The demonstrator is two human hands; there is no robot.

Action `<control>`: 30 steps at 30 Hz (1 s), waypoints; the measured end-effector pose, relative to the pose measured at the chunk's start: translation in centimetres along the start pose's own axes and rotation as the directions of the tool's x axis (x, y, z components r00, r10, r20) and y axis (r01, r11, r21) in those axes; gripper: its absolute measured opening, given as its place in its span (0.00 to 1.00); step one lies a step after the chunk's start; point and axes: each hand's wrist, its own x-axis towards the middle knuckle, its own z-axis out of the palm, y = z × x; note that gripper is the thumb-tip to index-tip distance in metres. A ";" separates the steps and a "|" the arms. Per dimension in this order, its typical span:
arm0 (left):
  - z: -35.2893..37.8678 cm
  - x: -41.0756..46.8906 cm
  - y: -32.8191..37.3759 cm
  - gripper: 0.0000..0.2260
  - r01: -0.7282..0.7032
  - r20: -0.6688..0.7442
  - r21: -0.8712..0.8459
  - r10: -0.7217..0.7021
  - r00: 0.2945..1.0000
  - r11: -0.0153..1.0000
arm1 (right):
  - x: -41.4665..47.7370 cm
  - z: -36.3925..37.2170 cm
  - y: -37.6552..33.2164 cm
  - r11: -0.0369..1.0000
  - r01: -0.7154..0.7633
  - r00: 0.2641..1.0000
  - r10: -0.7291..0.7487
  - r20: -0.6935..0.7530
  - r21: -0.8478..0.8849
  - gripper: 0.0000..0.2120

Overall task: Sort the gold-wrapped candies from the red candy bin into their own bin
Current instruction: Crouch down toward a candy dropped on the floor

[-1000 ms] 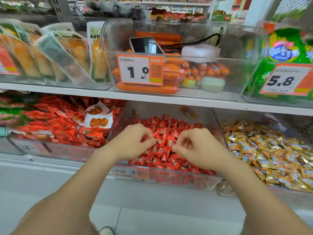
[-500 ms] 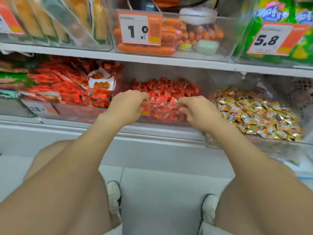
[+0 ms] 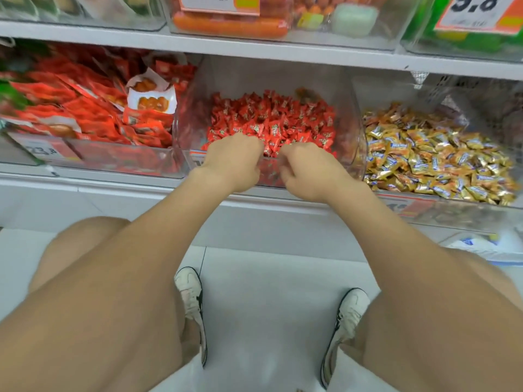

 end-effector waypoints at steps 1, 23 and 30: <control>-0.2 0.3 0.2 0.05 0.003 0.002 0.000 -0.003 1.000 1.000 | 0.1 -0.1 0.2 1.000 -0.011 1.000 0.011 -0.001 0.003 0.05; 9.6 -18.9 12.9 0.05 -0.102 0.547 -0.347 0.290 0.785 0.932 | -24.9 11.2 -1.7 0.923 -0.379 0.734 0.253 0.631 0.070 0.05; 22.1 -21.1 13.8 0.05 0.015 0.688 -0.325 0.226 0.690 0.945 | -31.4 26.4 0.2 0.774 -0.627 0.563 0.378 0.735 0.082 0.06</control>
